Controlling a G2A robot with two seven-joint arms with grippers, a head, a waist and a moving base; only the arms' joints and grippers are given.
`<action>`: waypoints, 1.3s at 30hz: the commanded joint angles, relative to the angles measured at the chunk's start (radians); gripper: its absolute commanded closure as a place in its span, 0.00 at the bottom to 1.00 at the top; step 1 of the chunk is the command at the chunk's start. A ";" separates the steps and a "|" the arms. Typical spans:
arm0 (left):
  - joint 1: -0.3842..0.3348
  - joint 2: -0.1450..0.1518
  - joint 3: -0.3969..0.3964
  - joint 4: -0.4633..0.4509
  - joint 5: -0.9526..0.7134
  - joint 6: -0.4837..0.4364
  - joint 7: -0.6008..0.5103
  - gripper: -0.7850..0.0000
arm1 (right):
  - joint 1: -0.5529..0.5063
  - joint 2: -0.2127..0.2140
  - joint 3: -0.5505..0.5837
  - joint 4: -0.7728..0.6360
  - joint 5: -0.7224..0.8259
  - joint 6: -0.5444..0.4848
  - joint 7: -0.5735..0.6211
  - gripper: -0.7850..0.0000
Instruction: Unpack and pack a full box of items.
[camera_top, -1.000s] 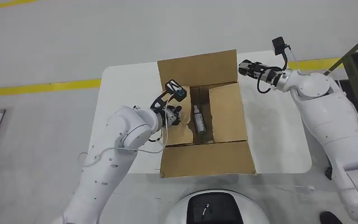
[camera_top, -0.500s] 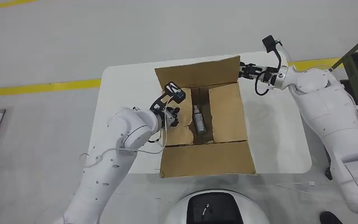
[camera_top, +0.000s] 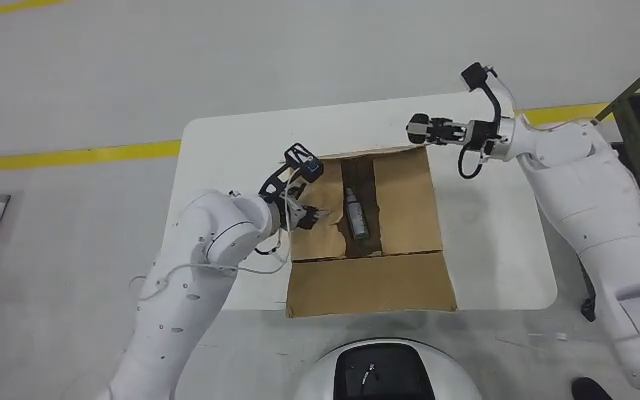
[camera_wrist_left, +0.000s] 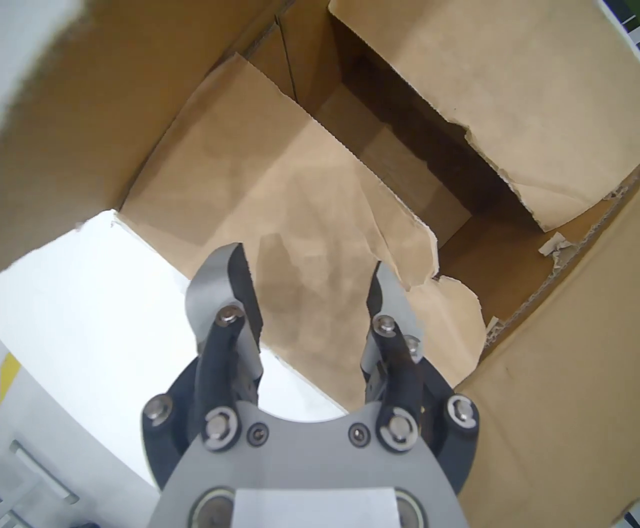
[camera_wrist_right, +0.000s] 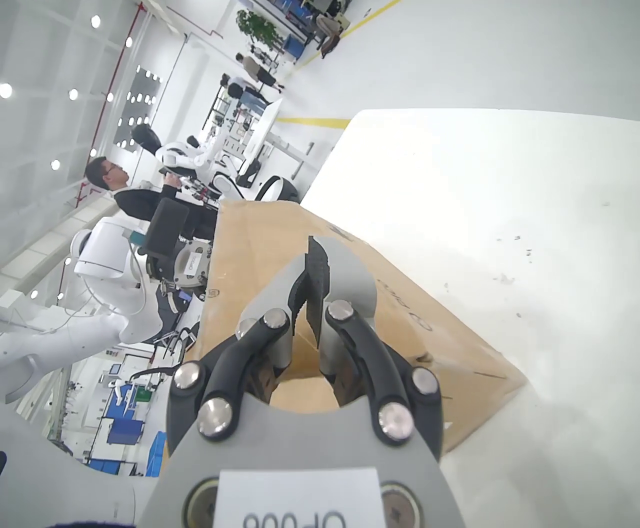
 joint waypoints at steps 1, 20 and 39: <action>0.015 0.008 -0.034 -0.021 -0.022 -0.006 -0.016 0.00 | -0.016 0.003 -0.003 -0.034 0.001 0.014 0.003 1.00; 0.122 0.049 -0.257 -0.165 -0.161 0.045 -0.105 0.00 | -0.122 -0.006 -0.122 -0.193 -0.081 0.086 -0.023 1.00; 0.313 0.118 -0.455 -0.254 -0.003 -0.343 0.026 0.00 | -0.117 -0.006 -0.152 -0.204 -0.102 0.133 -0.053 1.00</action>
